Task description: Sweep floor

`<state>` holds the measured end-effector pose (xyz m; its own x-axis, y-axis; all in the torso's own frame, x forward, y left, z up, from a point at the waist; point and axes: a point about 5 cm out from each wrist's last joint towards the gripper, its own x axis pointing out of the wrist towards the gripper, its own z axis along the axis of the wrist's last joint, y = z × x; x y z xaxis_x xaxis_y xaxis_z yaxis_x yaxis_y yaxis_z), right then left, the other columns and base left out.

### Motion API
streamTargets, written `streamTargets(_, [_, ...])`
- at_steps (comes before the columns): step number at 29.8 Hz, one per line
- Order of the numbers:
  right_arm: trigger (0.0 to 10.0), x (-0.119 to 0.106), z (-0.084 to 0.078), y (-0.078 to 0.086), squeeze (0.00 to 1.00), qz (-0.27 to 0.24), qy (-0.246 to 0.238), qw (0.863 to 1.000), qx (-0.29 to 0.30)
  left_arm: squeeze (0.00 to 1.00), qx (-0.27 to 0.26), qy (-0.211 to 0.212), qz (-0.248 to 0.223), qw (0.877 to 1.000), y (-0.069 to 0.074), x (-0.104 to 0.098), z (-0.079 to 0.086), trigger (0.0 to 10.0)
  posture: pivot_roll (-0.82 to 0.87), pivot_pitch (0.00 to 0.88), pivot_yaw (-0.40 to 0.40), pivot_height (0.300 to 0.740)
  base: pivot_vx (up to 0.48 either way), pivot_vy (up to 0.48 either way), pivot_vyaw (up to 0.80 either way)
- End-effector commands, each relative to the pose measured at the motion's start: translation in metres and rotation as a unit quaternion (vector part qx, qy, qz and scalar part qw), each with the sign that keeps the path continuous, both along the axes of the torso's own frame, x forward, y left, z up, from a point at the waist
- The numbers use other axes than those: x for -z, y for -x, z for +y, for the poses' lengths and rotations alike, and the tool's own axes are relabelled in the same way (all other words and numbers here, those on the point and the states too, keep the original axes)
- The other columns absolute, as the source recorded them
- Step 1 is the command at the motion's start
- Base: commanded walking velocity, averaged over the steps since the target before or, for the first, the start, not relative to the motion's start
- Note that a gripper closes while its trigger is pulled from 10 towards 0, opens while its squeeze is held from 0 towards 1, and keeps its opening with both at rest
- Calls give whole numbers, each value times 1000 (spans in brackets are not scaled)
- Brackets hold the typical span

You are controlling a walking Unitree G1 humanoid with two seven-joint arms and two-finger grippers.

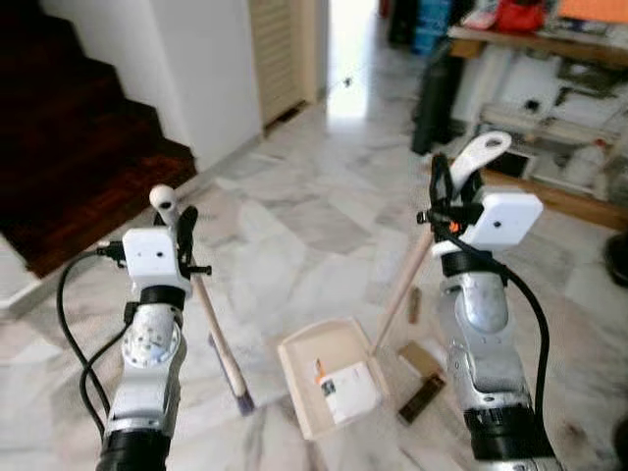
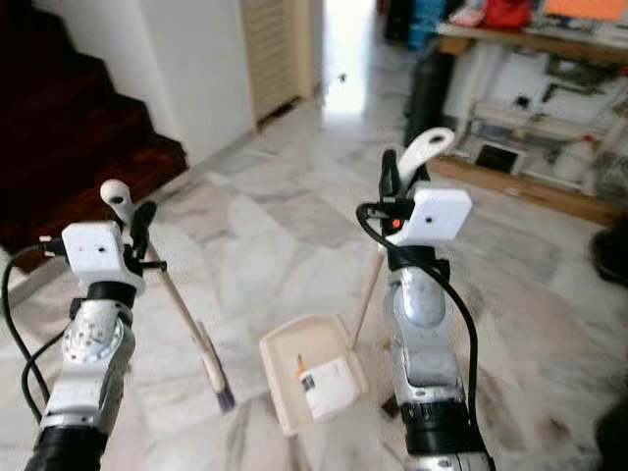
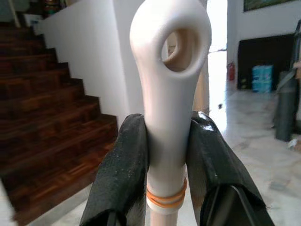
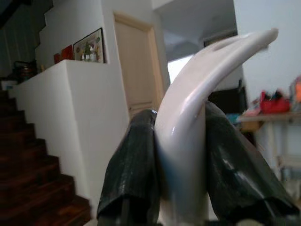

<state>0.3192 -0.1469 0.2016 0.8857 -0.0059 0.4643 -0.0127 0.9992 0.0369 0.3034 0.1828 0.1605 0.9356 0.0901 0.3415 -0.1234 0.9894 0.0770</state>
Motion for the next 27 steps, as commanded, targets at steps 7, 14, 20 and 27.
streamTargets(7, [10000,-11,4,0,0,-24,-6,1000,-9,0,-2,-14,-33,999,1,-15,-1,10000,-4,0,14,740,0,0,700])
streamTargets(14, [10000,-11,1,0,0,-23,-3,1000,-10,0,-5,-14,-31,999,4,-14,-2,10000,-6,0,15,740,0,0,700])
streamTargets(20, [10000,-8,1,0,0,-18,0,1000,-12,0,-4,-12,-30,999,5,-13,-3,10000,-1,0,12,740,0,0,701])
streamTargets(27, [10000,5,-2,7,0,-8,3,1000,-17,0,6,-52,-9,999,16,1,-6,10000,-6,0,12,740,0,0,700])
